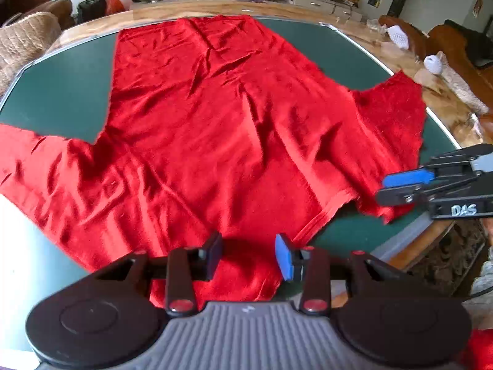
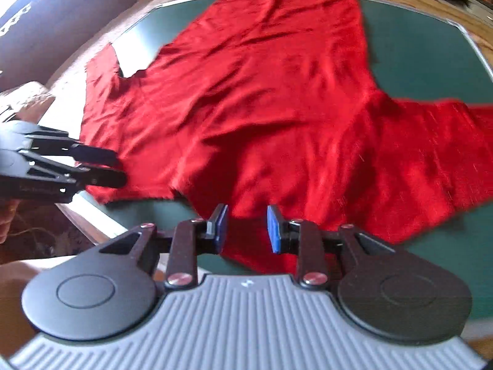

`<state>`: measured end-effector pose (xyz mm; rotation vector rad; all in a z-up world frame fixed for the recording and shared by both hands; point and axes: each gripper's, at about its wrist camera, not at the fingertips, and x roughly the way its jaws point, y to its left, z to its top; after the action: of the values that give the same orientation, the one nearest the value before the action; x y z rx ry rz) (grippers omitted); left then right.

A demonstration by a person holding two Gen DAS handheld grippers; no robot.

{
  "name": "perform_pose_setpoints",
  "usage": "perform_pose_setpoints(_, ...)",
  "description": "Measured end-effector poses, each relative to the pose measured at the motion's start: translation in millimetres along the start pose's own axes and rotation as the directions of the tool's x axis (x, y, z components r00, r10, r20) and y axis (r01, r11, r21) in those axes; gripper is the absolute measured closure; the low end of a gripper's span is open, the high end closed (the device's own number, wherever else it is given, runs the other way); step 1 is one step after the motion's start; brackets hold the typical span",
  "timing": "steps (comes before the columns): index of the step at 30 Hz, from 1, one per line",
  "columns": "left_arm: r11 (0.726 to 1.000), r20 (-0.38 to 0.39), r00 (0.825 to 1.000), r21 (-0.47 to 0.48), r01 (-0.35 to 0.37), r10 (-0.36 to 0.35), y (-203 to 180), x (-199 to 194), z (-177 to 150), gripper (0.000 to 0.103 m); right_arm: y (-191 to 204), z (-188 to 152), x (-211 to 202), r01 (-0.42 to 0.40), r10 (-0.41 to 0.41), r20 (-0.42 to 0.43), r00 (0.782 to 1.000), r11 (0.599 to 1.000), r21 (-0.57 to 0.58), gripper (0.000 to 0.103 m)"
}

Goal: Fold clothes

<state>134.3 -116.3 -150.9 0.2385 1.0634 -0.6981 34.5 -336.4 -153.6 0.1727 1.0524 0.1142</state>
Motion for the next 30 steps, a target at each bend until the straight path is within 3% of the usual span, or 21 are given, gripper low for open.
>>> perform_pose_setpoints(1,1.0,-0.002,1.0,0.002,-0.008,0.008,1,-1,-1,0.062,-4,-3,-2,0.005,-0.005,0.004,1.0,1.0,0.017,0.071)
perform_pose_setpoints(3,0.998,-0.008,0.998,0.025,-0.054,0.054,3,-2,-4,0.082,-11,-5,-6,0.023,-0.023,0.004,1.0,0.999,0.036,0.071)
perform_pose_setpoints(10,0.996,-0.003,0.997,0.037,-0.082,0.082,15,-12,-15,0.083,-32,-20,-12,0.037,-0.039,0.028,0.999,0.996,0.079,0.071)
perform_pose_setpoints(13,0.996,-0.008,0.997,0.046,-0.072,0.072,15,-15,-19,0.076,-26,-20,-13,0.043,-0.044,0.013,0.999,0.997,0.063,0.068)
perform_pose_setpoints(15,1.0,-0.012,1.0,0.023,-0.019,0.019,20,-18,-18,0.054,-25,-17,-19,-0.02,0.02,0.009,1.0,0.997,0.071,0.067)
perform_pose_setpoints(18,1.0,0.039,0.999,-0.021,0.022,-0.021,29,-27,-13,0.045,-34,-11,-42,-0.024,0.015,0.096,0.995,0.995,0.096,0.061)
perform_pose_setpoints(20,0.999,0.062,0.998,-0.036,-0.003,0.006,30,-29,-11,0.042,-49,-5,-45,0.02,-0.035,0.119,0.992,0.992,0.127,0.059)
perform_pose_setpoints(27,0.999,0.031,0.998,-0.014,-0.05,0.05,26,-17,-18,0.042,-88,3,-23,0.192,-0.202,0.073,0.977,0.973,0.125,0.059)
perform_pose_setpoints(30,0.999,0.04,0.999,-0.024,-0.034,0.035,24,-22,-18,0.042,-125,13,-38,0.269,-0.301,0.119,0.946,0.935,0.229,0.059)
